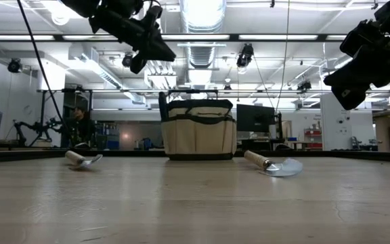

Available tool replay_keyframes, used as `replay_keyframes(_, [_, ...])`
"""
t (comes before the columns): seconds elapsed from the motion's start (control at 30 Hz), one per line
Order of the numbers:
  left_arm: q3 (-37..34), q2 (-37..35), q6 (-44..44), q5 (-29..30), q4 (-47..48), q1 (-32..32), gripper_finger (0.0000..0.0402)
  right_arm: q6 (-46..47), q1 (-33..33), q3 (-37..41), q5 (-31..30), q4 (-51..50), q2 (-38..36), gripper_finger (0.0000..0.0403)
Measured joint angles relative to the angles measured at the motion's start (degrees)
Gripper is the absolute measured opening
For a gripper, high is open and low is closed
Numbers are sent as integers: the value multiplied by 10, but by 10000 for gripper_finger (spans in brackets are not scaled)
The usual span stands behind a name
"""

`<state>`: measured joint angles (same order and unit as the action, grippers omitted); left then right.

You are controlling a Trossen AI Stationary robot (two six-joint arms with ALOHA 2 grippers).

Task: Pick & Place Garden tools in Gardening bag
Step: Put the shear scissors into the gardening bag, then put the right trowel into the gardening bag

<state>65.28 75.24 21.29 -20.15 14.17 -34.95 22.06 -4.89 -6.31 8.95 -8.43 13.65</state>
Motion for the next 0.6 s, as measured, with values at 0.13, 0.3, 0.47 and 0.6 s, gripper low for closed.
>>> replay_keyframes(0.13, [2,-3,1,-14,-1,2,86,0,0,0,0,0,0,8])
replay_keyframes(0.3, [11,-4,-4,-77,-17,8,115,0,0,0,0,0,0,8])
replay_keyframes(0.47, [18,-5,-55,-138,-22,38,120,0,0,0,0,0,0,8])
replay_keyframes(0.6, [18,0,-83,-139,-22,71,118,0,0,0,0,0,0,8])
